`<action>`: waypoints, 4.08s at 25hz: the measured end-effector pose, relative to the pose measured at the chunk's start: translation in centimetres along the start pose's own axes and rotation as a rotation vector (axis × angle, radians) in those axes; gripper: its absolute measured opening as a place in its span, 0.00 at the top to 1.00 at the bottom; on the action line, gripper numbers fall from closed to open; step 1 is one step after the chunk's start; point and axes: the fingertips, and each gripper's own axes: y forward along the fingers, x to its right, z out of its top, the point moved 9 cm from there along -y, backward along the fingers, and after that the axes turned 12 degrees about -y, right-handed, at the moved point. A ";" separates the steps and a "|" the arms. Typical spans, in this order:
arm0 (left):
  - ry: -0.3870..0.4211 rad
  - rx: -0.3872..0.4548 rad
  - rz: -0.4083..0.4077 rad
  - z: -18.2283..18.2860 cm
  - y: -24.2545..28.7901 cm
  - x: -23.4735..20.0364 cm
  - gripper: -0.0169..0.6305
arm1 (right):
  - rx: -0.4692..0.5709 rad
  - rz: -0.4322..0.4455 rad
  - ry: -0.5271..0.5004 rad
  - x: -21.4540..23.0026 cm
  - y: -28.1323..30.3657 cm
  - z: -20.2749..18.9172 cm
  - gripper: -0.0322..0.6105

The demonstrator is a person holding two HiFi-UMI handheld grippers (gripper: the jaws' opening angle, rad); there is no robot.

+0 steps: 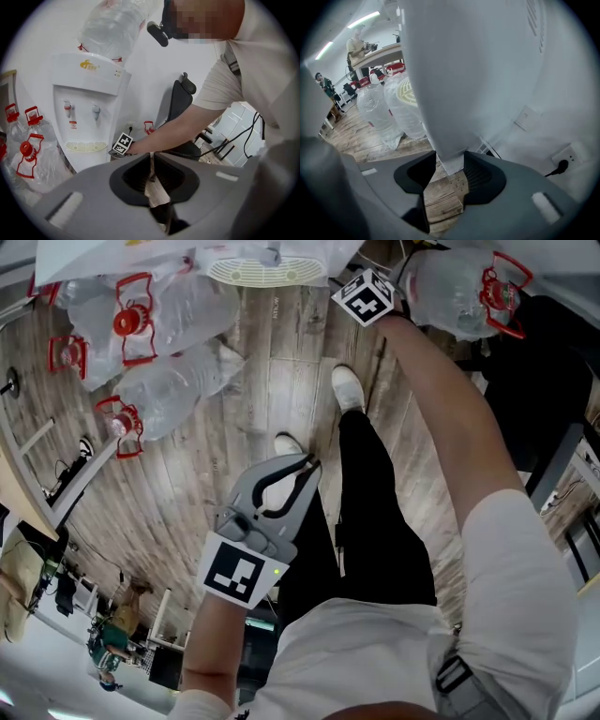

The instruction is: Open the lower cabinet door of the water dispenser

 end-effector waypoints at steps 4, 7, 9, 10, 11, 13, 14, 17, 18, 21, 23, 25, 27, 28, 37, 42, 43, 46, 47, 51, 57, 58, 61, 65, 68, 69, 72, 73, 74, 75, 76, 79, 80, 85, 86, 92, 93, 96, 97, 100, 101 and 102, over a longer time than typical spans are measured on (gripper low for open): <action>0.011 0.013 -0.001 -0.4 -0.9 0.0 0.88 | -0.013 -0.024 0.030 -0.4 -0.1 0.1 0.68; 0.017 0.025 0.000 -0.8 -1.7 -0.1 0.88 | -0.021 -0.027 0.033 -1.0 -0.3 0.0 0.68; 0.015 0.032 0.002 -1.1 -2.3 -0.2 0.88 | -0.028 -0.023 0.031 -2.0 -0.6 0.0 0.68; 0.011 0.035 0.004 -1.2 -2.6 -0.2 0.88 | -0.033 -0.021 0.036 -2.6 -0.7 -0.1 0.68; 0.004 0.040 0.005 -1.4 -3.0 -0.2 0.88 | -0.038 -0.020 0.049 -3.2 -0.7 -0.3 0.67; -0.007 0.053 0.006 -1.6 -3.8 -0.1 0.88 | -0.042 -0.022 0.075 -4.5 -0.8 -0.5 0.68; -0.008 0.060 0.008 -1.8 -4.3 -0.1 0.88 | -0.042 -0.026 0.085 -5.1 -1.0 -0.5 0.68; -0.006 0.080 0.013 -2.6 -5.5 -0.2 0.88 | -0.054 -0.029 0.096 -6.6 -1.3 -0.1 0.68; -0.010 0.085 0.016 -2.9 -6.0 -0.2 0.88 | -0.058 -0.029 0.103 -7.1 -1.3 -0.1 0.68; -0.023 0.096 0.028 -3.9 -7.3 -0.2 0.88 | -0.074 -0.032 0.117 -8.7 -1.6 0.0 0.68; -0.026 0.110 0.034 -4.5 -8.3 -0.3 0.88 | -0.083 -0.033 0.119 -9.8 -1.7 0.2 0.68; -0.027 0.125 0.042 -5.1 -9.2 -0.3 0.88 | -0.085 -0.043 0.114 -10.8 -2.0 0.7 0.68; -0.029 0.136 0.052 -5.8 -10.3 -0.3 0.88 | -0.090 -0.038 0.122 -12.2 -2.1 1.1 0.68; -0.031 0.140 0.058 -6.2 -10.9 -0.3 0.88 | -0.093 -0.032 0.130 -12.9 -2.1 1.2 0.68; -0.074 0.191 0.102 -9.4 -14.9 -0.6 0.88 | -0.114 0.010 0.150 -18.6 -1.5 2.5 0.71; -0.096 0.219 0.126 -11.1 -17.0 -0.6 0.88 | -0.118 0.046 0.144 -21.9 -0.6 4.3 0.71; -0.101 0.224 0.132 -11.3 -17.4 -0.7 0.88 | -0.118 0.053 0.138 -22.5 -0.4 4.7 0.71; -0.110 0.241 0.153 -12.2 -18.7 -0.9 0.88 | -0.109 0.072 0.118 -24.4 0.3 6.0 0.73; -0.116 0.246 0.161 -12.6 -19.1 -1.0 0.88 | -0.104 0.080 0.111 -25.0 0.6 6.4 0.74; -0.142 0.270 0.193 -14.1 -21.0 -1.5 0.88 | -0.092 0.104 0.096 -27.6 1.7 8.5 0.75; -0.158 0.291 0.238 -16.5 -23.6 -2.0 0.88 | -0.077 0.119 0.095 -30.5 3.4 11.5 0.75; -0.159 0.293 0.245 -16.9 -24.0 -2.1 0.88 | -0.074 0.122 0.092 -31.0 3.7 12.0 0.75; -0.162 0.304 0.261 -17.9 -24.9 -2.3 0.88 | -0.070 0.127 0.073 -31.8 4.5 13.5 0.77; -0.185 0.320 0.276 -19.4 -25.9 -2.6 0.88 | -0.066 0.126 0.065 -32.8 5.5 15.1 0.79; -0.196 0.337 0.285 -20.2 -26.4 -2.8 0.88 | -0.059 0.126 0.068 -33.3 6.1 16.2 0.79; -0.200 0.342 0.288 -20.4 -26.6 -2.9 0.88 | -0.057 0.126 0.071 -33.4 6.3 16.5 0.79; -0.211 0.354 0.294 -21.2 -27.2 -3.0 0.88 | -0.053 0.124 0.071 -33.9 6.7 17.4 0.81; -0.216 0.357 0.295 -21.4 -27.4 -3.0 0.88 | -0.055 0.121 0.065 -34.1 6.8 17.7 0.80; -0.221 0.359 0.295 -21.7 -27.6 -3.1 0.88 | -0.059 0.116 0.058 -34.2 6.9 18.0 0.80; -0.225 0.358 0.295 -21.9 -27.8 -3.1 0.88 | -0.063 0.111 0.051 -34.3 7.0 18.2 0.80; -0.225 0.358 0.295 -22.1 -28.0 -3.2 0.88 | -0.067 0.106 0.046 -34.3 7.1 18.4 0.80; -0.225 0.364 0.298 -22.6 -28.6 -3.2 0.88 | -0.081 0.101 0.032 -34.6 7.2 18.6 0.80; -0.225 0.367 0.298 -22.7 -28.7 -3.2 0.88 | -0.086 0.100 0.028 -34.6 7.3 18.6 0.80; -0.220 0.373 0.291 -23.3 -29.1 -3.0 0.88 | -0.081 0.083 0.042 -34.4 6.5 18.6 0.80; -0.215 0.373 0.287 -23.3 -29.1 -2.8 0.88 | -0.073 0.079 0.049 -34.6 6.1 18.5 0.80; -0.143 0.381 0.260 -21.9 -30.6 -1.8 0.88 | -0.031 0.093 0.077 -35.3 1.7 19.0 0.80; -0.139 0.383 0.255 -21.6 -31.0 -1.3 0.88 | -0.026 0.103 0.086 -35.6 0.4 18.7 0.80; -0.110 0.397 0.231 -20.5 -32.1 0.0 0.88 | 0.011 0.126 0.098 -36.2 -4.5 18.4 0.83; -0.105 0.406 0.215 -20.1 -32.5 0.3 0.88 | 0.028 0.127 0.095 -36.2 -6.4 18.4 0.84; -0.136 0.426 0.142 -18.8 -33.6 1.7 0.88 | 0.074 0.125 0.105 -36.5 -13.0 18.2 0.87; -0.131 0.422 0.123 -18.4 -34.1 2.2 0.88 | 0.090 0.122 0.115 -36.7 -15.3 18.2 0.88; -0.110 0.416 0.110 -18.0 -34.4 2.8 0.88 | 0.104 0.119 0.123 -36.9 -17.8 18.2 0.89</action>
